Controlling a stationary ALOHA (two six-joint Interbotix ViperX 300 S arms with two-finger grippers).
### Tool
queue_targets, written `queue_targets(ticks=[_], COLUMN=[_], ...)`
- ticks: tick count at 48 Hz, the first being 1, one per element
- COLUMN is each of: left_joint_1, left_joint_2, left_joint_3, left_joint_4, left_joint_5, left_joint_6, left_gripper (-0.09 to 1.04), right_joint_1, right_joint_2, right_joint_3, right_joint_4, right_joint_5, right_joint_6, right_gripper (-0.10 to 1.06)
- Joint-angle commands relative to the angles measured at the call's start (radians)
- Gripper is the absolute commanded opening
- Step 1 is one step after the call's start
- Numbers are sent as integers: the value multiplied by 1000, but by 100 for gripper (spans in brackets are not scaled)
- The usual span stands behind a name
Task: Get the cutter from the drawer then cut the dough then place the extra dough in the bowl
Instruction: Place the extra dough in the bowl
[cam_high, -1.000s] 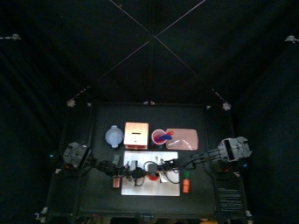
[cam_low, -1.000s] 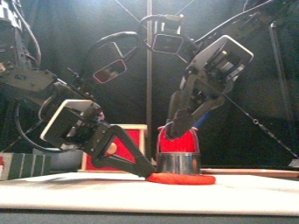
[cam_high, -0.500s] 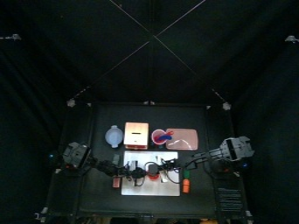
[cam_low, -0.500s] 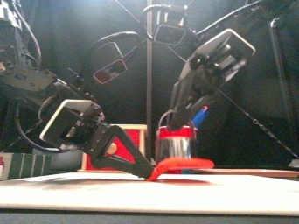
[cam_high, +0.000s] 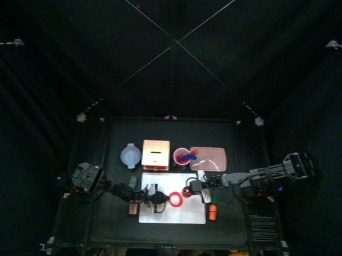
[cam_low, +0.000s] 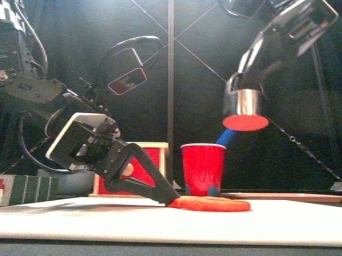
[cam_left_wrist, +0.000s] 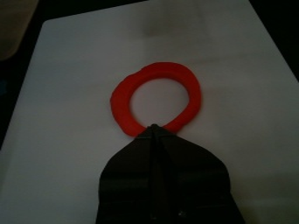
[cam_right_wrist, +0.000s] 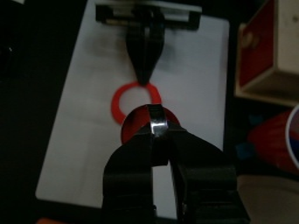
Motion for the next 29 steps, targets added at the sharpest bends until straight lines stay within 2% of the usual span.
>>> queue_targets(ticks=[1,9,15,22,29], left_joint_1=[5,25,37,51,61], left_joint_2=[-40,-110,-163,-192,-198], left_joint_3=[-8,3,18,38,54], left_joint_4=[-3,-2,0,0,-2], left_joint_5=[8,8,6,8,8], left_joint_6=[5,9,17,28,38], left_gripper=[46,46,47,47,47], right_joint_1=[-29,-80,-95,-101,-101], right_joint_2=[-18,35,69,103,127], right_joint_3=[71,140,147,147,144], right_joint_4=[-3,-46,-66,-55,-23], right_joint_5=[-44,-176,-230,-232,-232], right_joint_6=[-2,-2,-2,2,2], right_gripper=[23,23,23,27,41])
